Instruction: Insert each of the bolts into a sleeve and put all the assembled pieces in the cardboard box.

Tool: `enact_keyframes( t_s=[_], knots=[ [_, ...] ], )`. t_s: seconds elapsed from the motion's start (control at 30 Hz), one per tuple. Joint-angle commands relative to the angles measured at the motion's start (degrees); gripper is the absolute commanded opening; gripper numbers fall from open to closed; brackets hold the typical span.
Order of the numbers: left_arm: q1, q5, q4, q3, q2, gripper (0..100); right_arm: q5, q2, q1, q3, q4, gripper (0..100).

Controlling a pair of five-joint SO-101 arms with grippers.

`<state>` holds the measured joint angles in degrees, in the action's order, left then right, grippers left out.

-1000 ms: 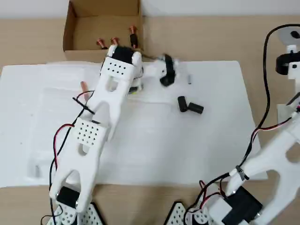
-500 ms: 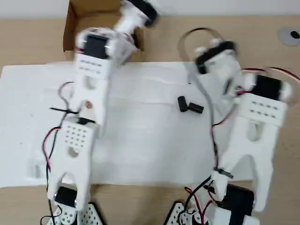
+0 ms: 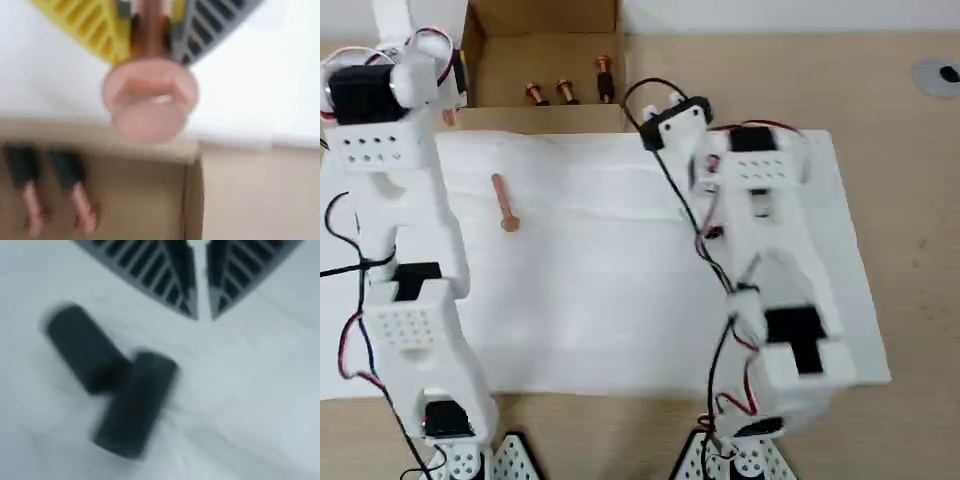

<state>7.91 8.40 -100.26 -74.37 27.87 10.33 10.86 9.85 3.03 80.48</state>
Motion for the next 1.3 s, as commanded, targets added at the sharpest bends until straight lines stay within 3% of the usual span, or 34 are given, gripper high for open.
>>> enact_keyframes(
  t_s=[0.0, 0.13, 0.47, 0.63, 1.0, 1.27],
  knots=[
    [0.4, -0.4, -0.4, 15.0, -10.1, 1, -7.9, 6.8, 2.2, -7.9, -0.7, 1.2],
    [0.4, -0.4, 0.6, 27.3, -17.9, 1, -9.4, 13.8, 2.2, -16.0, 1.5, 1.2],
    [1.9, 1.1, 6.6, 44.5, -26.9, 1, -6.9, 21.1, -0.7, -38.8, 14.5, 3.4],
    [2.3, -0.7, 10.3, 54.0, -31.1, 1, -6.8, 26.0, -3.3, -40.0, 14.2, 17.8],
    [1.8, -0.6, 22.8, 74.9, -46.7, 1, -6.6, 31.2, -3.6, -40.0, 12.0, 18.5],
    [1.8, 2.0, 23.5, 82.2, -53.2, 1, -6.6, 35.6, -3.6, -40.0, 11.9, 18.5]
  ],
)
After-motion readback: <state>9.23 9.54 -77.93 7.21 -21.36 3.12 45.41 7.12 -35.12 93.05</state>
